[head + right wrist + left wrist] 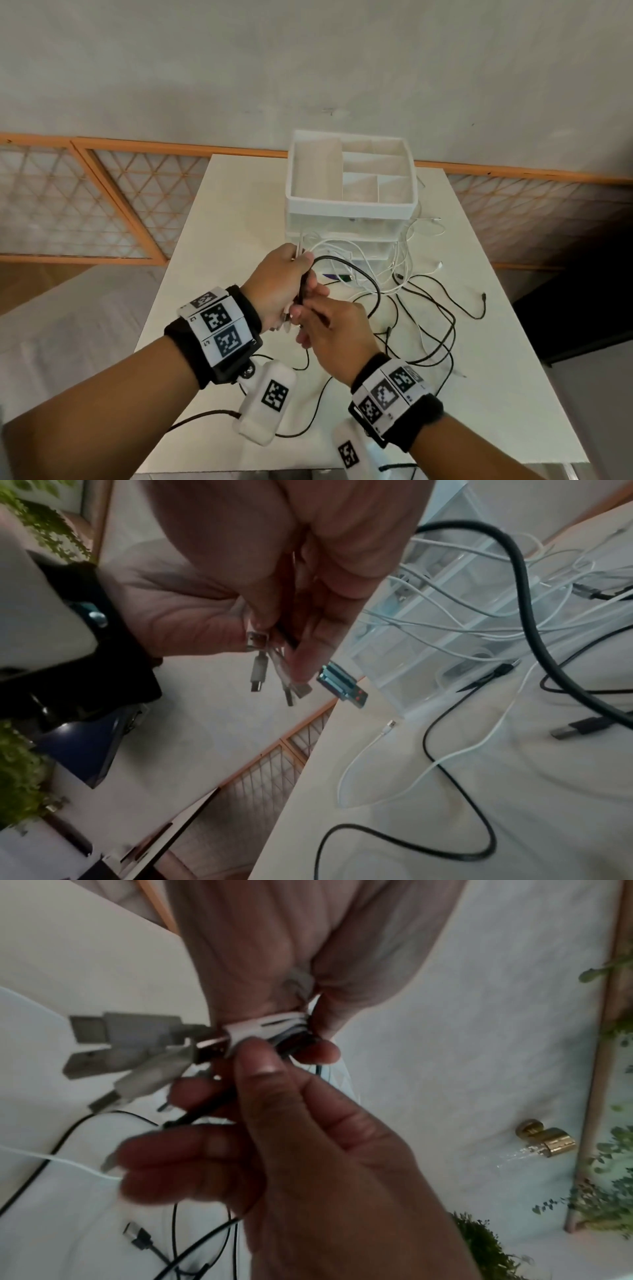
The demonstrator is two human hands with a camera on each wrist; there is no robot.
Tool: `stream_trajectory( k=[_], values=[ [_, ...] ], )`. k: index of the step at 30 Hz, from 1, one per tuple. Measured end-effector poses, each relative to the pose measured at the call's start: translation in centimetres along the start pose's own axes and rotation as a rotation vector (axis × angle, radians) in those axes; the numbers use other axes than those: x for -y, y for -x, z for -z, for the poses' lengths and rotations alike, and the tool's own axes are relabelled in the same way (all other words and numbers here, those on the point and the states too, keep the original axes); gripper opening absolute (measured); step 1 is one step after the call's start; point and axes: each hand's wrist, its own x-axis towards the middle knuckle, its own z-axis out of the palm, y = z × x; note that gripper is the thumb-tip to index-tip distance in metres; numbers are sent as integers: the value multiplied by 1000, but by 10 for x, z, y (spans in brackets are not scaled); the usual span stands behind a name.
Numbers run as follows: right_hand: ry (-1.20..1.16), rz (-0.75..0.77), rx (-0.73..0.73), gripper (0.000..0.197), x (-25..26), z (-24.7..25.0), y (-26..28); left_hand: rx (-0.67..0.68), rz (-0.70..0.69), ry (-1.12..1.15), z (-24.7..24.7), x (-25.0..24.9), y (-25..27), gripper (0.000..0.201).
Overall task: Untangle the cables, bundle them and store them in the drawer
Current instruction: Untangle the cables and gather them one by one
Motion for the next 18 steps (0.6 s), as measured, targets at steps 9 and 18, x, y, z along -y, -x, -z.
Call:
stream_trajectory(
  k=[9,18],
  values=[
    [79,216,-252,8,24,31,-9,46,-207,-307,13,-8,2,28],
    [644,-338,-137,29,-67,69,-23,34,-433,-171,17,-51,12,29]
  ],
)
